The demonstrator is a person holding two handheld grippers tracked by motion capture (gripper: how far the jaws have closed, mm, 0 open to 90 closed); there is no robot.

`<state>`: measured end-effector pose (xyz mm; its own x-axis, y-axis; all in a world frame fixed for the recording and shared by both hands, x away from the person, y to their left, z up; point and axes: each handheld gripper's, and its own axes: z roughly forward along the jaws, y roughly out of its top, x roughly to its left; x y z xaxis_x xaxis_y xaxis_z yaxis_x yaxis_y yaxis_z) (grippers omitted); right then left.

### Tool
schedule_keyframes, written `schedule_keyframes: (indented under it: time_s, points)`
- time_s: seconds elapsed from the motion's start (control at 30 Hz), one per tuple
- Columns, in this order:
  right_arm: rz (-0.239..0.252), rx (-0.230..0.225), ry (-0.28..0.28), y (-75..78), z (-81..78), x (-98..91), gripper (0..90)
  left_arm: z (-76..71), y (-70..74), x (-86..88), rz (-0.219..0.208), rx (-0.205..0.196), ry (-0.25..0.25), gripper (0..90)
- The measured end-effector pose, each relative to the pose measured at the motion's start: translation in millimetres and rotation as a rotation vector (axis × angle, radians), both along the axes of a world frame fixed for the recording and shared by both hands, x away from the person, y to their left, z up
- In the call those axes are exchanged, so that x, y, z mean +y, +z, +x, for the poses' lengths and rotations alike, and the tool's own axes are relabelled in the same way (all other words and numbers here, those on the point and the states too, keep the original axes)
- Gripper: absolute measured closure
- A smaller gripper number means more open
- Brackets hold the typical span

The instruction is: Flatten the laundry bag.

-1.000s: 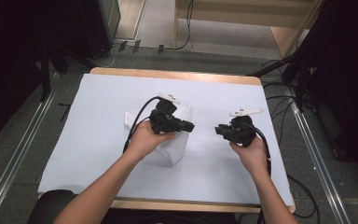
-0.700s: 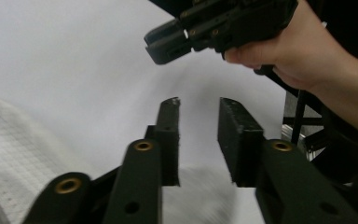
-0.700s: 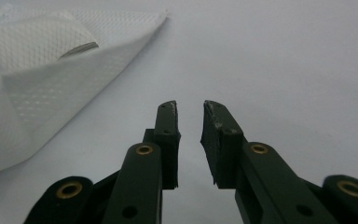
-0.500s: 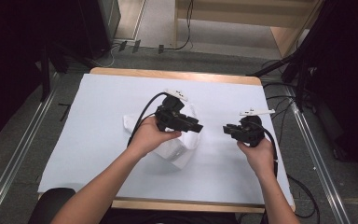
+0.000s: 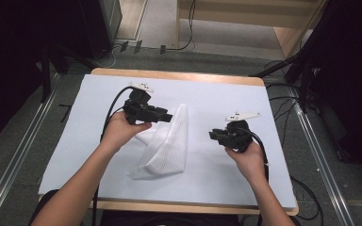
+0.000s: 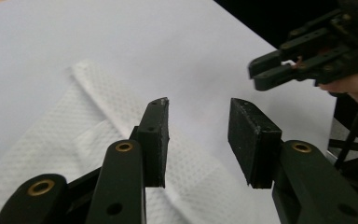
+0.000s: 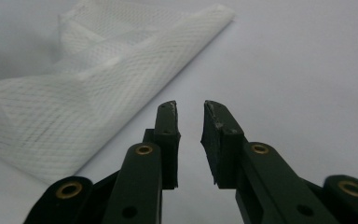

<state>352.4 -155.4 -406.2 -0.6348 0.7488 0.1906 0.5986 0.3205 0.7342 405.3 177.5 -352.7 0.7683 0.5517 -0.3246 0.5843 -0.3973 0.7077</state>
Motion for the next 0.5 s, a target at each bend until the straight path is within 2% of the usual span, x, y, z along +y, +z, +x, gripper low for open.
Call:
schedule_keyframes:
  time_s: [0.03, 0.07, 0.1, 0.2, 0.23, 0.33, 0.4, 0.5]
  points:
    - [0.002, -0.005, 0.021, 0.9, -3.8, 7.7, 76.6, 1.9, -5.1, 8.2, 0.013, -0.001, 0.020, 59.1]
    - [0.002, -0.005, 0.021, 0.9, -3.8, 7.7, 76.6, 1.9, -5.1, 8.2, 0.013, -0.001, 0.020, 59.0]
    - [0.012, -0.006, 0.045, 1.2, -8.1, 14.5, 75.6, 3.4, -8.1, 12.9, 0.023, 0.001, 0.026, 58.9]
    - [0.018, -0.006, 0.065, 1.6, -14.3, 21.5, 75.2, 5.4, -17.6, 26.2, 0.054, 0.001, 0.041, 58.8]
    - [0.013, -0.012, 0.086, 1.6, -20.1, 27.6, 75.0, 5.9, -21.8, 31.4, 0.055, 0.011, 0.053, 58.8]
    - [0.013, -0.011, 0.107, 1.5, -24.6, 32.8, 75.0, 5.9, -30.8, 42.4, 0.054, 0.023, 0.066, 58.8]
    - [0.011, -0.008, 0.127, 0.7, -30.2, 39.5, 74.6, 5.1, -37.5, 48.5, 0.061, 0.022, 0.078, 58.7]
    - [0.009, -0.003, 0.155, -2.0, -35.7, 48.0, 74.3, 6.0, -46.0, 56.0, 0.086, 0.029, 0.086, 58.7]
